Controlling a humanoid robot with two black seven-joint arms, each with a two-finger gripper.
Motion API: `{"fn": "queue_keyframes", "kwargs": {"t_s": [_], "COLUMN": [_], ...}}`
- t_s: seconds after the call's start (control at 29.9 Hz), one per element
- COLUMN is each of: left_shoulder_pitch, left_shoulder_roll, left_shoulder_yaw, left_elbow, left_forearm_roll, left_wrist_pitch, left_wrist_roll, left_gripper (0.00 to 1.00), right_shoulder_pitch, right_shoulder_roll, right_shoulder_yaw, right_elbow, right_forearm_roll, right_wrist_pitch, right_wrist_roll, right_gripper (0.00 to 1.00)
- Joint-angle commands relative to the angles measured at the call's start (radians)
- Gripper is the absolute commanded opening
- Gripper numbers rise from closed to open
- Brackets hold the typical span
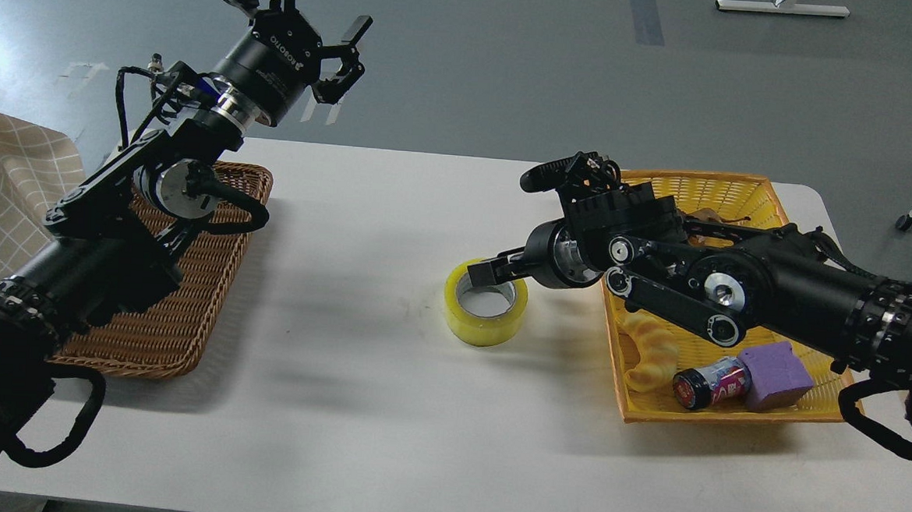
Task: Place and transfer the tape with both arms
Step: 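Withdraw the right gripper up and back above the yellow basket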
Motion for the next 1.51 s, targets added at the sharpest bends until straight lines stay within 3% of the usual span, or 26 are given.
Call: {"fn": "queue_keyframes", "kwargs": {"t_s": [0.0,0.47,0.64,0.84,1.14,1.47], "left_shoulder_pitch": [0.001,0.003,0.003,0.001,0.001,0.003], "left_shoulder_roll": [0.001,-0.001,-0.002,-0.007,-0.005,0.005], "left_shoulder_yaw": [0.000,0.000,-0.002,-0.002,0.000,0.000], "left_elbow": [0.000,0.000,0.000,0.000,0.000,0.000], "left_forearm_roll": [0.000,0.000,0.000,0.000,0.001,0.000], "left_wrist_pitch": [0.000,0.000,0.000,0.000,0.000,0.000], "left_wrist_roll": [0.000,-0.001,-0.003,0.000,0.005,-0.001], "left_gripper": [0.98,0.98,0.98,0.98,0.98,0.98], "right_shoulder_pitch": [0.004,-0.089,-0.238,-0.387,-0.480,-0.580], "right_shoulder_roll": [-0.059,-0.278,-0.382,-0.376,-0.367,-0.237], "right_shoulder_yaw": [0.051,0.376,0.624,0.880,1.096,1.368], "right_elbow": [0.036,0.123,0.257,0.260,0.249,0.206], "right_forearm_roll": [0.002,0.008,0.038,0.259,0.543,0.756], "right_wrist_pitch": [0.000,0.000,0.000,0.000,0.000,0.000], "right_wrist_roll": [0.000,0.014,0.030,0.041,0.040,0.029], "right_gripper": [0.97,0.99,0.99,0.99,1.00,1.00]}}
